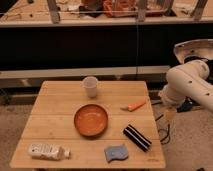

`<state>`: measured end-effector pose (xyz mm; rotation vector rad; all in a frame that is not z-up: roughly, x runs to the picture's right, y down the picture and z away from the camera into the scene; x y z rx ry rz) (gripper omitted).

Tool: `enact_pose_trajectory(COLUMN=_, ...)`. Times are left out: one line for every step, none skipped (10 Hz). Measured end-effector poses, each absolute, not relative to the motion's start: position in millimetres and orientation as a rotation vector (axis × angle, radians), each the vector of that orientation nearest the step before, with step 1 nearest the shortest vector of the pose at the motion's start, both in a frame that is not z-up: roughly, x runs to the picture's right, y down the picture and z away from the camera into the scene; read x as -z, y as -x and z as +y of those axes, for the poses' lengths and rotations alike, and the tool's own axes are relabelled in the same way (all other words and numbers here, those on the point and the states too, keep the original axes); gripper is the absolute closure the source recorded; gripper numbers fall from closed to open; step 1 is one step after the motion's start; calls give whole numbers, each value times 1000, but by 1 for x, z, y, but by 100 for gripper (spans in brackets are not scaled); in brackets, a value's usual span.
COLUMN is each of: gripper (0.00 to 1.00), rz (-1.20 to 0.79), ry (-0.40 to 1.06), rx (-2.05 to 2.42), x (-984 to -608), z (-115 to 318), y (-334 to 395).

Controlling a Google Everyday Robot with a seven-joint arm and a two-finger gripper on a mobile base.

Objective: Place the bottle in the ceramic bowl

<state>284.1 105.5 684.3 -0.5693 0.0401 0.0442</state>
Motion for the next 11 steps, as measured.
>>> enact_pose_trajectory(gripper=20, rz=40, ry=569, rx=-44, x=-684, z=106, y=-284)
enact_pose_trajectory(gripper=20, rz=39, ry=567, rx=-40, x=-683, z=105, y=-282)
enact_pose_trajectory(gripper=20, rz=35, ry=563, rx=-30, x=-682, z=104, y=-277)
enact_pose_trajectory(gripper=20, rz=17, ry=554, rx=-6, x=-678, z=100, y=-260)
enact_pose_trajectory(gripper=20, rz=5, ry=547, rx=13, x=-675, z=98, y=-242)
enact_pose_trajectory(gripper=20, rz=-6, ry=542, rx=28, x=-673, z=95, y=-227)
enact_pose_trajectory(gripper=20, rz=-25, ry=532, rx=55, x=-669, z=92, y=-209)
enact_pose_trajectory(gripper=20, rz=-42, ry=521, rx=80, x=-666, z=88, y=-198)
enact_pose_trajectory(gripper=20, rz=-52, ry=514, rx=96, x=-663, z=87, y=-193)
enact_pose_trajectory(gripper=20, rz=-60, ry=510, rx=107, x=-663, z=87, y=-189)
enact_pose_trajectory(gripper=20, rz=-76, ry=503, rx=127, x=-661, z=86, y=-176)
